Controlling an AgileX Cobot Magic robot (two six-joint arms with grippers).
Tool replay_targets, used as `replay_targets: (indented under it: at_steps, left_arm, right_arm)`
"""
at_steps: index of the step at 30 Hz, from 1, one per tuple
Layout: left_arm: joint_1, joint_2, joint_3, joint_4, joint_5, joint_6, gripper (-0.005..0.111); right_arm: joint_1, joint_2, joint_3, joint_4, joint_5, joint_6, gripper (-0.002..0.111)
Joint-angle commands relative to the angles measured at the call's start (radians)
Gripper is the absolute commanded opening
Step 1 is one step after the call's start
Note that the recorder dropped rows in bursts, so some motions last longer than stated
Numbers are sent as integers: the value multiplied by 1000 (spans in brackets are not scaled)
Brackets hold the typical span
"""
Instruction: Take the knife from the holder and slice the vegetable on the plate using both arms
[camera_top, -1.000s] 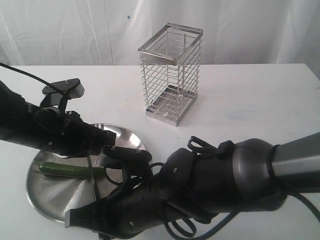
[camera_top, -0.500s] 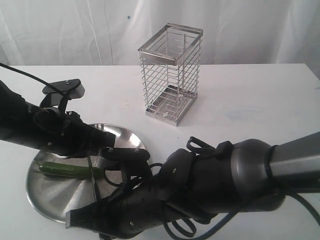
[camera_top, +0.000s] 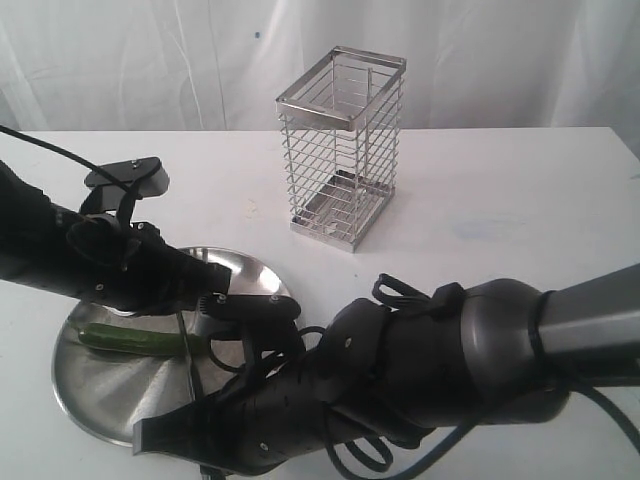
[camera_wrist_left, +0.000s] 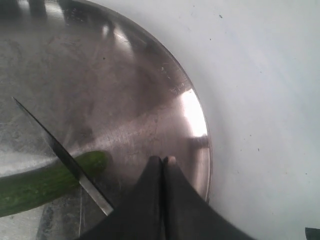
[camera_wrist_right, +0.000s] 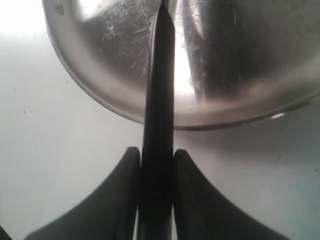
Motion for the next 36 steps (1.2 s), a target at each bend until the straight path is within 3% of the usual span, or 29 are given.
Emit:
replay_targets:
  at_steps: [1,24,36]
  left_arm:
    - [-4,-2,-1,16,40,8,0]
    - [-4,-2,-1,25,46,10,0]
    - [-4,-2,-1,27,35,10,0]
  right_arm:
    - [-11,-8,-8,1,-44,-9,0]
    - [-36,-8,28,-23,-63,2,0]
    - [-26,-8,39,-23,10,20,0]
